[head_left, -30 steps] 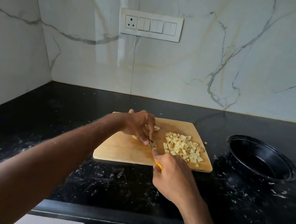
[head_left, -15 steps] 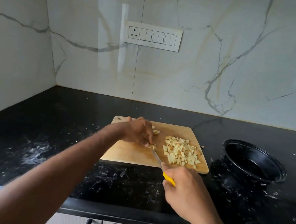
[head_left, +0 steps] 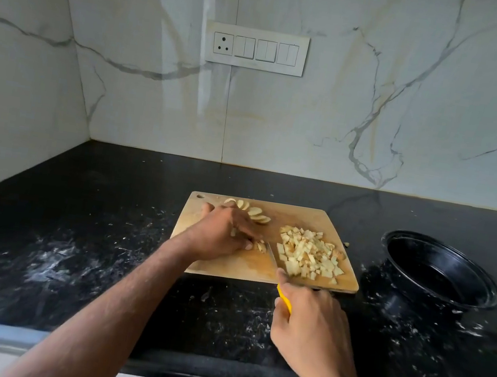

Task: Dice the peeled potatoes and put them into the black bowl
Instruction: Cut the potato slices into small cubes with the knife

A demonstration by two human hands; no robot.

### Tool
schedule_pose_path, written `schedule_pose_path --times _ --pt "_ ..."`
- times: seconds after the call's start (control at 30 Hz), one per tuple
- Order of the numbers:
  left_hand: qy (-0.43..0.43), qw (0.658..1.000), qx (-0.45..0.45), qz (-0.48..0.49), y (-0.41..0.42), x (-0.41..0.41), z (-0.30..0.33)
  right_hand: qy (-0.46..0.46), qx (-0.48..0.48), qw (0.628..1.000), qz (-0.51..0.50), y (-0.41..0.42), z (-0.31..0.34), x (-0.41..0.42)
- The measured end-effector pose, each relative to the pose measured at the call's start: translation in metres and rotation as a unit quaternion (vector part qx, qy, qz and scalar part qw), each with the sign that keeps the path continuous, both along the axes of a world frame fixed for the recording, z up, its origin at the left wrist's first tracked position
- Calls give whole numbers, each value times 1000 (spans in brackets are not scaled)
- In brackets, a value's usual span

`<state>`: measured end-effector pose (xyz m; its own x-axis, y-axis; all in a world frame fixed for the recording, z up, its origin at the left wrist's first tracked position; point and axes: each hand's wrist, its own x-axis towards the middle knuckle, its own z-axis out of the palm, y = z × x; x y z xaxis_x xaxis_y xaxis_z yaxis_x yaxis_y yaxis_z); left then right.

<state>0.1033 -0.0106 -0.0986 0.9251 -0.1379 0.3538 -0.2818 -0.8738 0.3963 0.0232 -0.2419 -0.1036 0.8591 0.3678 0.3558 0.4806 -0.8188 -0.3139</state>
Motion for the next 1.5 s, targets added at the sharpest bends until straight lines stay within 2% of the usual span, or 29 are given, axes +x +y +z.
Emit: schedule_pose_path --times 0.2,0.37,0.57,0.7,1.07,1.5 --pt "15 997 34 72 -3 -4 5 10 15 1000 12 0 -1 4" --pt "9 997 27 77 -11 -11 5 0 18 1000 23 8 -2 7" --pt "-1 995 61 84 -21 -13 6 -2 35 999 39 8 -5 8" --pt "0 994 72 81 -23 -14 6 -4 42 999 17 7 -5 7" --pt "-11 993 33 114 -9 -19 11 1 30 1000 8 7 -3 2" --pt "-20 995 16 98 -9 -22 13 -12 29 999 21 4 -3 -3"
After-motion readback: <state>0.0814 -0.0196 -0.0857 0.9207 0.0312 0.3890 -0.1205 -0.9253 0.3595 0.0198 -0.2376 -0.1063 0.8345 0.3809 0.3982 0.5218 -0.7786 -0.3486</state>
